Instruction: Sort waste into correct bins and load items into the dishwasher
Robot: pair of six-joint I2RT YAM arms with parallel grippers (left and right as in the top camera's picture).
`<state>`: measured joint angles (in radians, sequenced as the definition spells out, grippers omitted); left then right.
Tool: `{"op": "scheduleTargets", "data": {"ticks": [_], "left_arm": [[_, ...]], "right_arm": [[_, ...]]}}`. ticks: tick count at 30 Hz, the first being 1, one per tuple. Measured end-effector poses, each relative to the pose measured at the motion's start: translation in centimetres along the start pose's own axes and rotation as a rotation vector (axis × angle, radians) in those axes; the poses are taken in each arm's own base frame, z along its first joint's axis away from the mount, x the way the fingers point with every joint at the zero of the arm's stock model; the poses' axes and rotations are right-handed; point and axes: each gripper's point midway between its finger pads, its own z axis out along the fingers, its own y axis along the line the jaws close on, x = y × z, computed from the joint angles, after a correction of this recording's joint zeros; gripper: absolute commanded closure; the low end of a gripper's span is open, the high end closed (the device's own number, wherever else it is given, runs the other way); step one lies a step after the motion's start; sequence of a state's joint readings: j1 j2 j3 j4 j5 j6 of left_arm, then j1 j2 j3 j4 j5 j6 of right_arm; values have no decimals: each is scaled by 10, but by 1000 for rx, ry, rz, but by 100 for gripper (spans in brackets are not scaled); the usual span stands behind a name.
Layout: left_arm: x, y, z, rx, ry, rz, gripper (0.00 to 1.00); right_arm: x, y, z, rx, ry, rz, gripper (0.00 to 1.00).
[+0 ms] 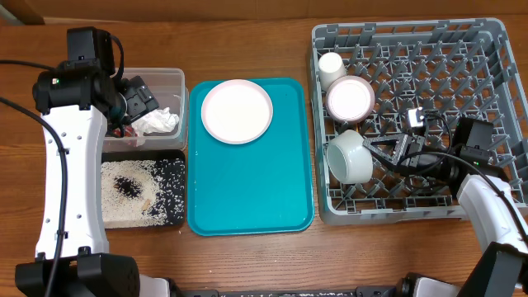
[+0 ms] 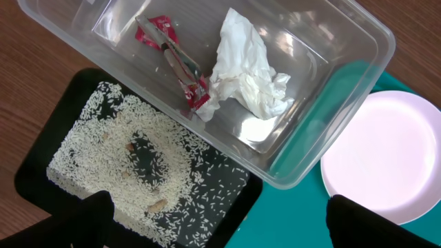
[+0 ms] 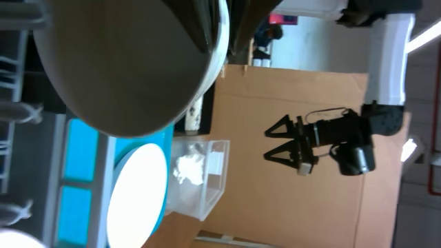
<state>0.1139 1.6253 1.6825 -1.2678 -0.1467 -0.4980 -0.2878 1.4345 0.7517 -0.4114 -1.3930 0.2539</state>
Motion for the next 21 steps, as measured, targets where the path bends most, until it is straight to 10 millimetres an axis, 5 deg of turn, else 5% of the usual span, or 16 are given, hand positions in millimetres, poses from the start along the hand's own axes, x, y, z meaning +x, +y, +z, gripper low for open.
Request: {"op": "scheduleTargets", "data": {"ticks": [12,21], "left_arm": [[0,0,0,0,0,0,0],[0,0,0,0,0,0,0]], "right_arm": [[-10,-28,-4,160,-60,9,88],[-28,-41,-32,215,-171,56,88]]}}
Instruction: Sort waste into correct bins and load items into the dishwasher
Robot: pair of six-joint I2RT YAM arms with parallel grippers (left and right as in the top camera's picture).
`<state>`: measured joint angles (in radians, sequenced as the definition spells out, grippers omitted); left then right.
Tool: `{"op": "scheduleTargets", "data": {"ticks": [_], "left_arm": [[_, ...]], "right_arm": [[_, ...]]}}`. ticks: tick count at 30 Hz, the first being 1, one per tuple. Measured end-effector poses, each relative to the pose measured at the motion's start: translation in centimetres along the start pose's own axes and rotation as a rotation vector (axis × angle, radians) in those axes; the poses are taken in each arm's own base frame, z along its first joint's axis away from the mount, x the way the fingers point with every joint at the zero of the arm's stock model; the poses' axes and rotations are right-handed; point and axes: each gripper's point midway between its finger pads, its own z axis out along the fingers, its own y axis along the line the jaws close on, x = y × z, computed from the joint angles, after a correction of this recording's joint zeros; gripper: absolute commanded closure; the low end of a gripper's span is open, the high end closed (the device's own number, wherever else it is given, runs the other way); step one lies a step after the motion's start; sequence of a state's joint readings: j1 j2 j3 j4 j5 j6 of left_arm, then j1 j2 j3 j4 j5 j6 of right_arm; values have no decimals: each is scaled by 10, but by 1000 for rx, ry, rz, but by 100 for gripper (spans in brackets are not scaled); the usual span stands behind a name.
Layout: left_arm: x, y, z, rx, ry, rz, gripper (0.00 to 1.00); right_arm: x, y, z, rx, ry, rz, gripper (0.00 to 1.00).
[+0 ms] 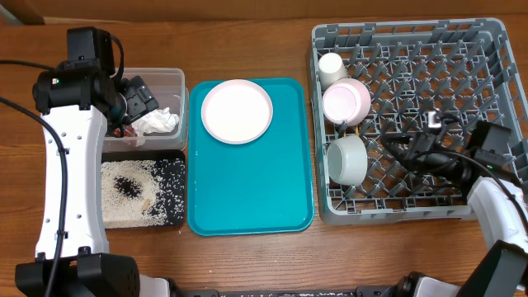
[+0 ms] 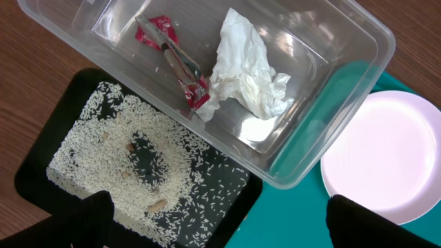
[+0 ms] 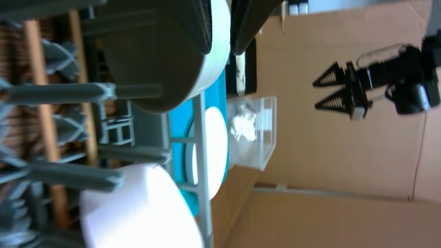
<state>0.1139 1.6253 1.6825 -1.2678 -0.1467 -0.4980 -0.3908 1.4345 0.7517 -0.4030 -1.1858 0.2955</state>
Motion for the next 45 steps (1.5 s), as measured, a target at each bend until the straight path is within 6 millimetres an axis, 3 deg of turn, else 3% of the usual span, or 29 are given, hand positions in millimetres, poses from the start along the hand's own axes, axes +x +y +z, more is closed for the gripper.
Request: {"op": "scheduleTargets", "data": {"ticks": [8,14,20,22,24,27,35,39,45], "left_arm": [[0,0,0,0,0,0,0],[0,0,0,0,0,0,0],[0,0,0,0,0,0,0],[0,0,0,0,0,0,0],[0,0,0,0,0,0,0],[0,0,0,0,0,0,0],[0,0,0,0,0,0,0],[0,0,0,0,0,0,0],[0,0,0,0,0,0,0]], "right_arm": [[-17,1,-12,100,-35,102,88],[-31,7,-29,399,-38,91,80],[-39,35,-43,653,-24,-43,72],[-31,50,-33,676,20,-118,73],[-19,57,-20,681,75,-172,83],[13,64,3,690,204,-244,94],[81,71,50,702,461,-407,96],[97,61,60,758,522,-457,95],[95,37,57,893,513,-444,95]]}}
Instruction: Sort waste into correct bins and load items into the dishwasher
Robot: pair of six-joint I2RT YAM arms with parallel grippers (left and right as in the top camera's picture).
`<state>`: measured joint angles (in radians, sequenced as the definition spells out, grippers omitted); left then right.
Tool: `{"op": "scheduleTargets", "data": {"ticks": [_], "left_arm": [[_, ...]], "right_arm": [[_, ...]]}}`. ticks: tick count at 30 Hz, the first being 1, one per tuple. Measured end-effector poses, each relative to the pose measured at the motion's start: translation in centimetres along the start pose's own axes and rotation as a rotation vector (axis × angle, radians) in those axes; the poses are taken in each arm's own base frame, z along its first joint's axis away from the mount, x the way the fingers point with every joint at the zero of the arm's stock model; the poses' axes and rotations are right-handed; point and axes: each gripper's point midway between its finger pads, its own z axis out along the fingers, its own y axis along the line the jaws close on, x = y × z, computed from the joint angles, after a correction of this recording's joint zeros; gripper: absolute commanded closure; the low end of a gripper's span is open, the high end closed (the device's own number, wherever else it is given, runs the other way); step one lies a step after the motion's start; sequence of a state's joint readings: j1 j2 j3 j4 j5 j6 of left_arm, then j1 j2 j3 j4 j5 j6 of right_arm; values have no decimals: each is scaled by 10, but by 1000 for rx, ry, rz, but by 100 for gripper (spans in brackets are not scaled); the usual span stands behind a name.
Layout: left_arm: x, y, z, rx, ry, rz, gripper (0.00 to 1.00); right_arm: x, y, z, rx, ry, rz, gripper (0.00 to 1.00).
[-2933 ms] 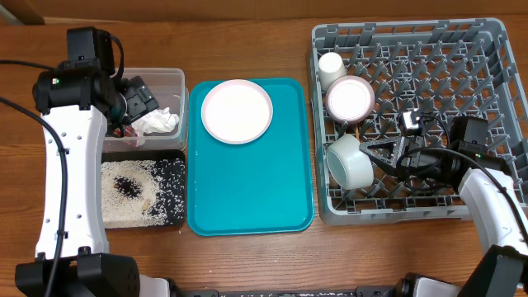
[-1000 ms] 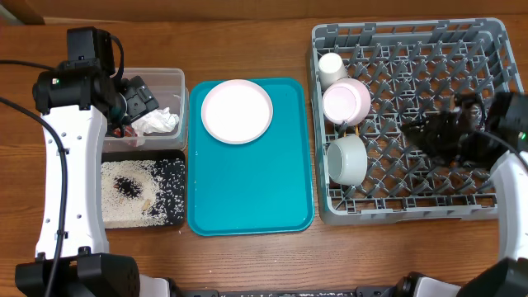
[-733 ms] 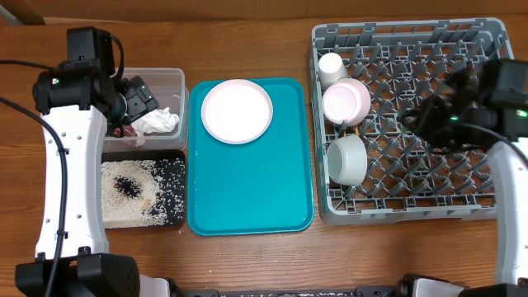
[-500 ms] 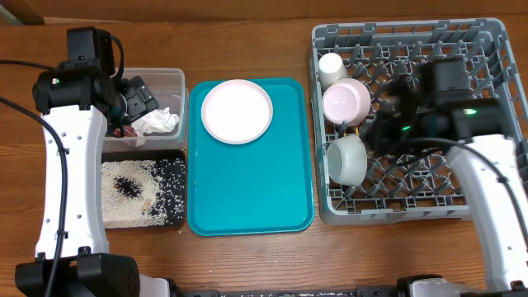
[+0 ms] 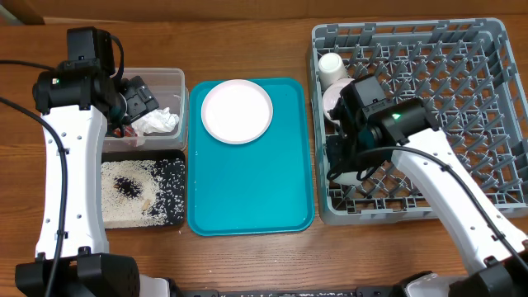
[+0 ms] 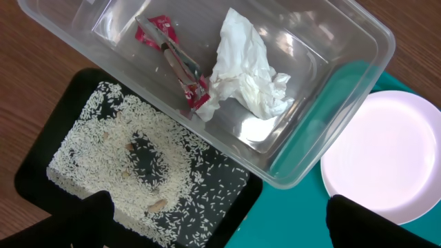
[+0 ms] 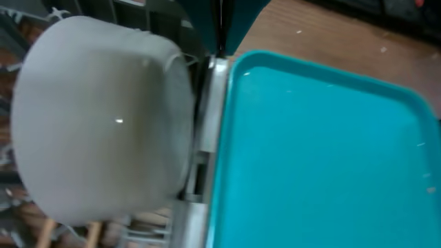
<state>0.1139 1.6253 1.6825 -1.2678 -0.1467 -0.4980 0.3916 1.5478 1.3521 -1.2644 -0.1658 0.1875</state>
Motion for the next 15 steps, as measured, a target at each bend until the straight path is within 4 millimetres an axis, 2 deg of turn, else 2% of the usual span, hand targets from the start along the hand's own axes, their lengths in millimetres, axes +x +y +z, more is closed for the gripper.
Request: {"op": "scheduleTargets", "data": {"ticks": [5,9,15], "left_arm": [[0,0,0,0,0,0,0],[0,0,0,0,0,0,0],[0,0,0,0,0,0,0]], "right_arm": [[-4,-8,11,46,11,33,95],[-5,-16,12,89,7,42,95],[2,-46,7,256,14,109,94]]}}
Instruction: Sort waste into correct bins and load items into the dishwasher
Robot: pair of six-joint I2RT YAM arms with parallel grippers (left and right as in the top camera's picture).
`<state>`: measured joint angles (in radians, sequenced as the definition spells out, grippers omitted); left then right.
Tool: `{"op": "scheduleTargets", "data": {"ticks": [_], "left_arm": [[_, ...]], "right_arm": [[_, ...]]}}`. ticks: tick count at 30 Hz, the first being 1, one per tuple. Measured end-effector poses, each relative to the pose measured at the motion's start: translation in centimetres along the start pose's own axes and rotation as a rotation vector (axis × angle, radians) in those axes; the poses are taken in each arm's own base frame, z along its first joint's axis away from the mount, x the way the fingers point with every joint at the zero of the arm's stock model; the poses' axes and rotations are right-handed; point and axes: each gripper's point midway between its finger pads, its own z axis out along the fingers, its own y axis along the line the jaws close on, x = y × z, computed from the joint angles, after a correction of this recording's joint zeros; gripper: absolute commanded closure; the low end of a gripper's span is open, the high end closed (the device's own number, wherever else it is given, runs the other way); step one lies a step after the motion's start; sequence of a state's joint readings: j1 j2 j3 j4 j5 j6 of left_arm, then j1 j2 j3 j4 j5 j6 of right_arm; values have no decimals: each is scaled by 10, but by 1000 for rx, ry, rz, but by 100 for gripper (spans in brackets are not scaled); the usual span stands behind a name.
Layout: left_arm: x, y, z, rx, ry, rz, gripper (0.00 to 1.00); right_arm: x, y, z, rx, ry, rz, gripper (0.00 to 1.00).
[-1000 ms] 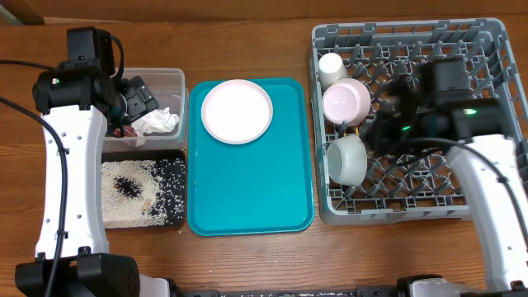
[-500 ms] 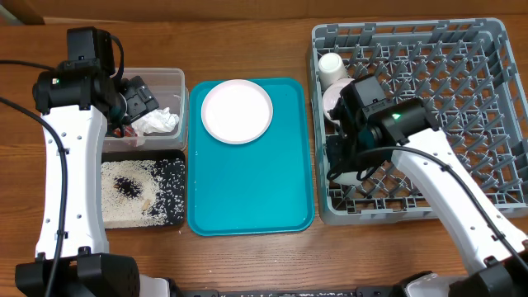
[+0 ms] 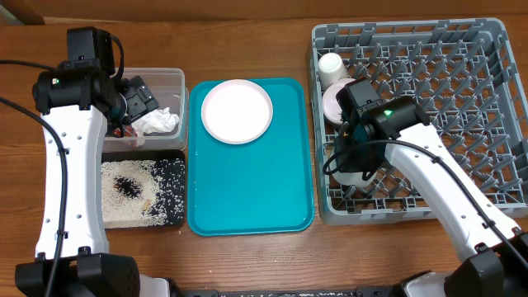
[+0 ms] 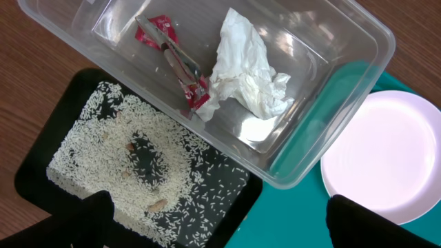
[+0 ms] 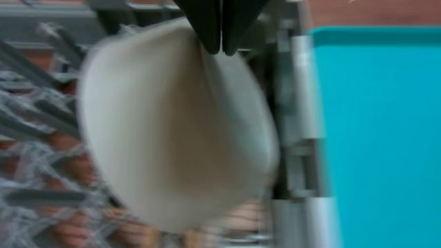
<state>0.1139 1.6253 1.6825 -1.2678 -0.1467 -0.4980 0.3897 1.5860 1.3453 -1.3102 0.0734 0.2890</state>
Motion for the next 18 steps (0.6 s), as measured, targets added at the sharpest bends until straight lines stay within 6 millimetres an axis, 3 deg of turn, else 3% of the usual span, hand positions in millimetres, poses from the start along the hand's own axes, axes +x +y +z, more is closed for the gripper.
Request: {"op": "scheduleTargets", "data": {"ticks": [7,18], "left_arm": [[0,0,0,0,0,0,0],[0,0,0,0,0,0,0]], "right_arm": [[-7,-30,-1,134,-41,112,94],[-25,-22,-2,92,-112,142,94]]}}
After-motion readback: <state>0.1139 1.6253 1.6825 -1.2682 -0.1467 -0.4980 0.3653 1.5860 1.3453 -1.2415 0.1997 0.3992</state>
